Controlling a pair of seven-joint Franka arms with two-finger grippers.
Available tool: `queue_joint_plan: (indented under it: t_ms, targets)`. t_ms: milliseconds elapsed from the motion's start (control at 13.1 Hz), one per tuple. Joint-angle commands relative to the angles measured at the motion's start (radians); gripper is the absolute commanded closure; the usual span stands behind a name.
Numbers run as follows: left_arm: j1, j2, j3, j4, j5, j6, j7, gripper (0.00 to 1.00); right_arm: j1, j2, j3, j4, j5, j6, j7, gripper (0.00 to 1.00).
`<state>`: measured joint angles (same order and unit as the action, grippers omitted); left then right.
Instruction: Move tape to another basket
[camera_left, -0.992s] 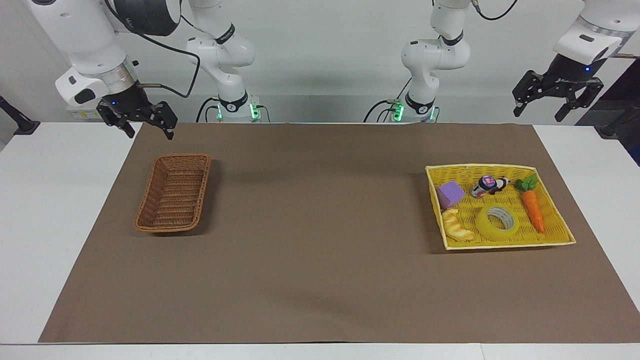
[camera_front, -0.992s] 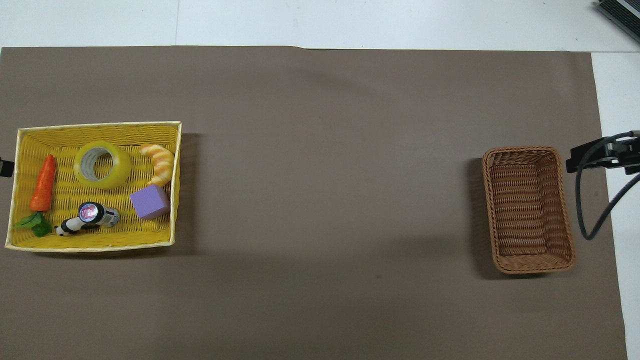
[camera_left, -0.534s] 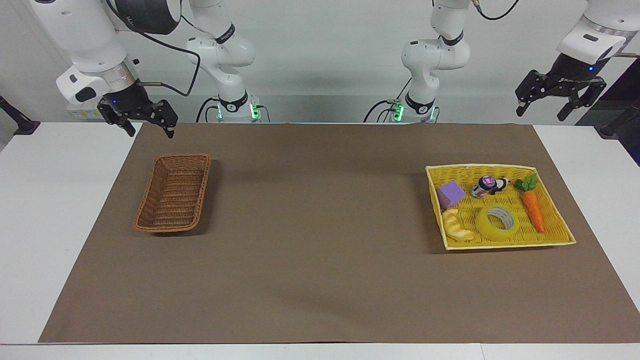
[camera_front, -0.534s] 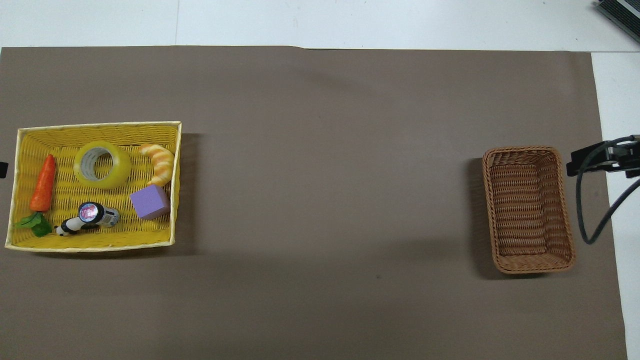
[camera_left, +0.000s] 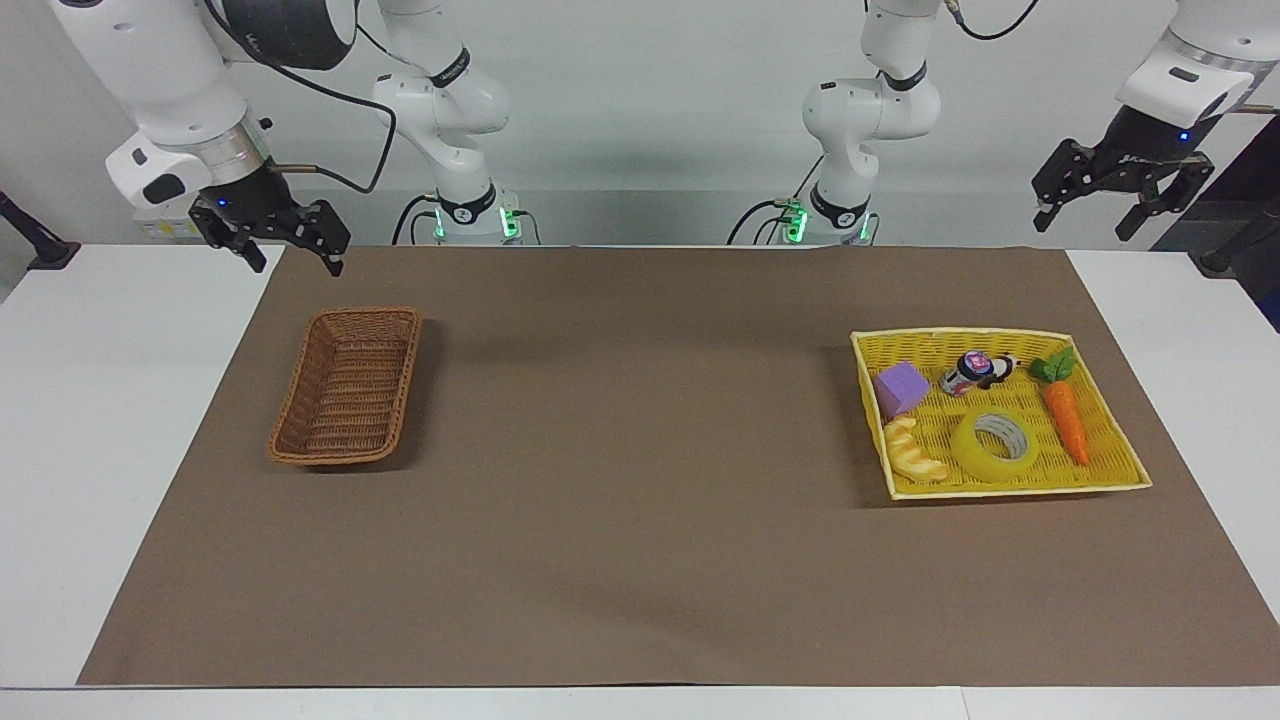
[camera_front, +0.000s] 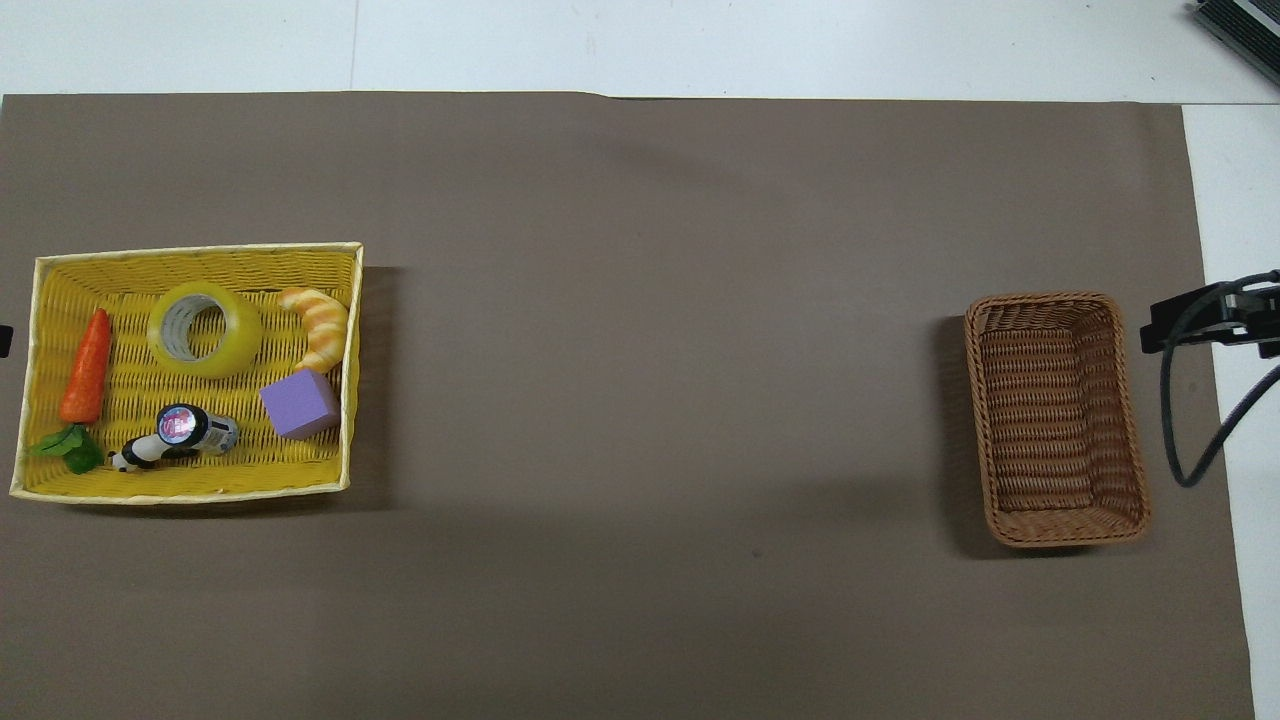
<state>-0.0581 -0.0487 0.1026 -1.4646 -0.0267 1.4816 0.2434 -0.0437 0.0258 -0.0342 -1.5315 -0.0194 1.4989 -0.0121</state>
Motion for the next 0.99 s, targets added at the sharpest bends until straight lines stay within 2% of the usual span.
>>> queue_joint_plan:
  t_ms: [0,610,915]
  targets:
    - [0.009,-0.017,-0.006,-0.014,0.01,0.006,0.004,0.0,-0.013,-0.027,0.005,-0.035,0.018,0.02,-0.029,0.0]
    - [0.011,-0.016,0.0,-0.023,0.008,0.038,0.019,0.0,-0.013,-0.026,0.005,-0.033,0.018,0.017,-0.025,0.0]
    - [0.073,-0.016,0.0,-0.107,0.008,0.129,0.138,0.0,-0.005,-0.024,0.008,-0.026,0.019,0.015,-0.016,0.0]
